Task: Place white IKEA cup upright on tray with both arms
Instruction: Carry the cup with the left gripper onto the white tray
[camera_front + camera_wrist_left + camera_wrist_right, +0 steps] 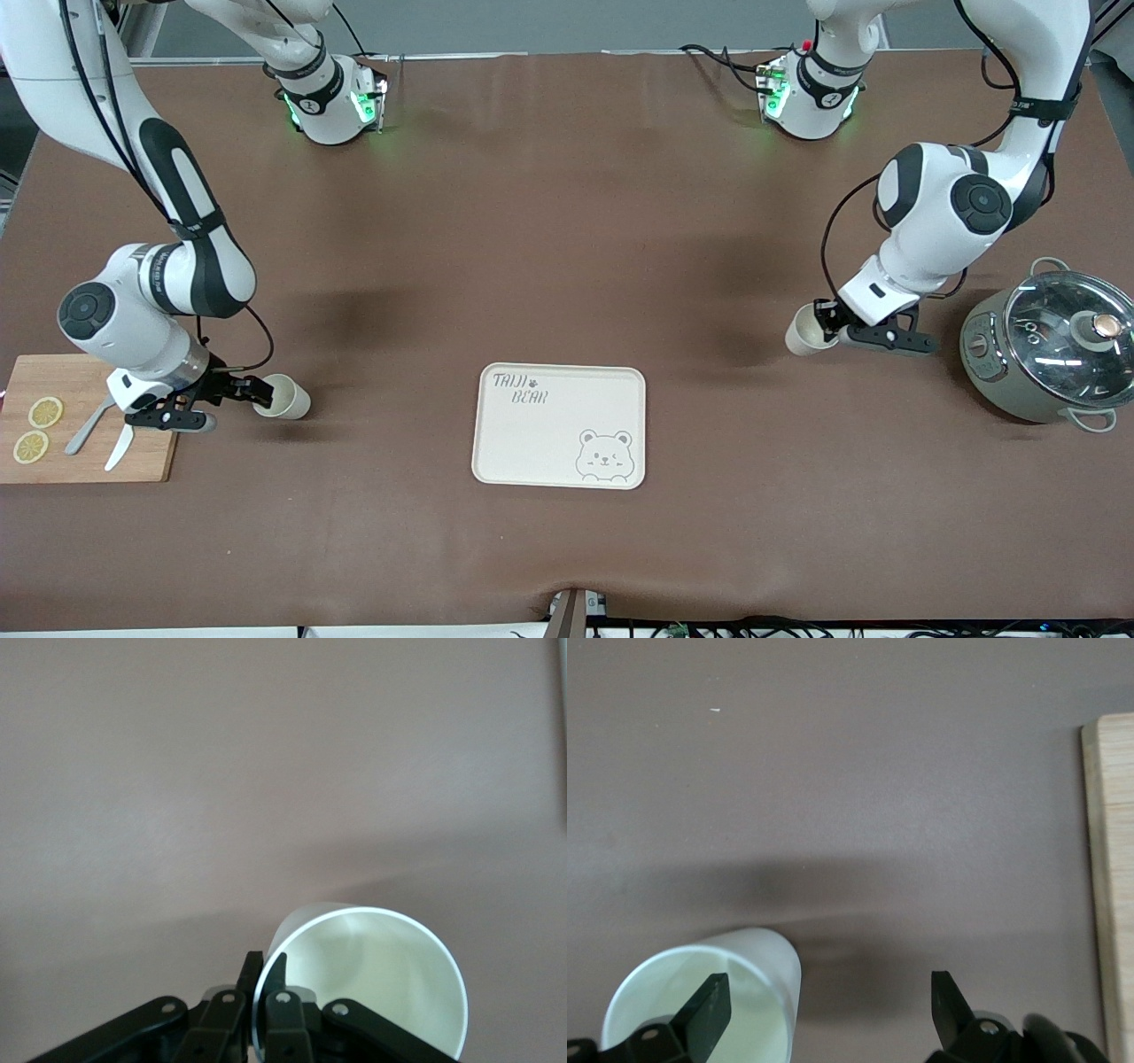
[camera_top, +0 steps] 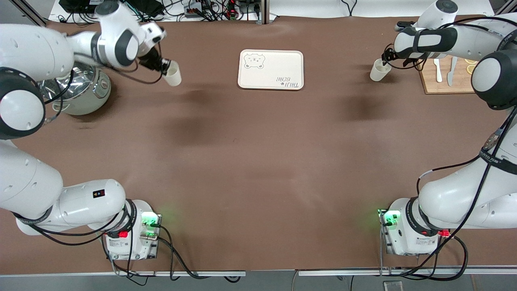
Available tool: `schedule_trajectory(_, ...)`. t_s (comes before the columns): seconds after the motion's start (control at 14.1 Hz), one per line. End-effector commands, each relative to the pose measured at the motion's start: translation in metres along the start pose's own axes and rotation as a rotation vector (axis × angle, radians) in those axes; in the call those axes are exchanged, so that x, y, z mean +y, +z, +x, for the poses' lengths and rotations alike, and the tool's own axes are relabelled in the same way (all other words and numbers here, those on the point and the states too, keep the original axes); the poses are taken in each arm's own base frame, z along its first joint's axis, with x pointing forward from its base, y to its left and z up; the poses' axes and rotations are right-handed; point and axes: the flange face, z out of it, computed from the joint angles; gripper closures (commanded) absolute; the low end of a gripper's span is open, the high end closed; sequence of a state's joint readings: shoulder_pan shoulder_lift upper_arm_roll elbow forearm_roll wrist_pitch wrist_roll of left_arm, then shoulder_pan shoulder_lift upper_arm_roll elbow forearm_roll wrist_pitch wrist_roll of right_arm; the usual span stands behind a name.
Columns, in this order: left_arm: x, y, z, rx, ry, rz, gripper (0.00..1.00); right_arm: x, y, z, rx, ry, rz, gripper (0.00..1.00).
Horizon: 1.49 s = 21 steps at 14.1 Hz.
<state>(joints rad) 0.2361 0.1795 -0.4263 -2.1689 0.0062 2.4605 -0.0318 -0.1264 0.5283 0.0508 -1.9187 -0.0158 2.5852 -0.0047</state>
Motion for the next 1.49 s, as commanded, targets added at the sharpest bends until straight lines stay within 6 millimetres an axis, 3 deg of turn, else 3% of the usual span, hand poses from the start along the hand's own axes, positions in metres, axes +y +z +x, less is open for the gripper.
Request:
schedule_trajectory(0.0, 0.031, -0.003, 0.038, -0.024, -0.038, -0.039, 1.0, 0.0, 0.013, 0.006, 0.01, -0.01, -0.001, 0.0)
schedule_trajectory(0.28, 0.075, 0.005, 0.056, -0.026, -0.065, -0.069, 1.0, -0.001, 0.015, 0.005, 0.008, -0.01, -0.001, 0.0)
schedule_trajectory(0.57, 0.135, 0.034, 0.064, -0.054, -0.09, -0.088, 1.0, -0.004, 0.016, 0.004, -0.001, -0.013, 0.001, 0.01)
schedule_trajectory(0.71, 0.165, 0.047, 0.069, -0.048, -0.114, -0.062, 1.0, -0.004, 0.016, 0.004, -0.001, -0.013, 0.001, 0.28)
schedule_trajectory(0.99, 0.217, 0.075, 0.076, -0.025, -0.152, -0.026, 1.0, -0.007, 0.016, 0.003, -0.003, -0.017, 0.002, 0.63)
schedule_trajectory(1.28, 0.251, 0.084, 0.088, -0.011, -0.166, -0.063, 1.0, -0.01, 0.016, 0.003, -0.003, -0.022, 0.002, 0.77)
schedule_trajectory(1.42, 0.257, 0.086, 0.096, 0.007, -0.167, -0.061, 1.0, -0.011, 0.016, 0.003, -0.004, -0.022, 0.002, 0.84)
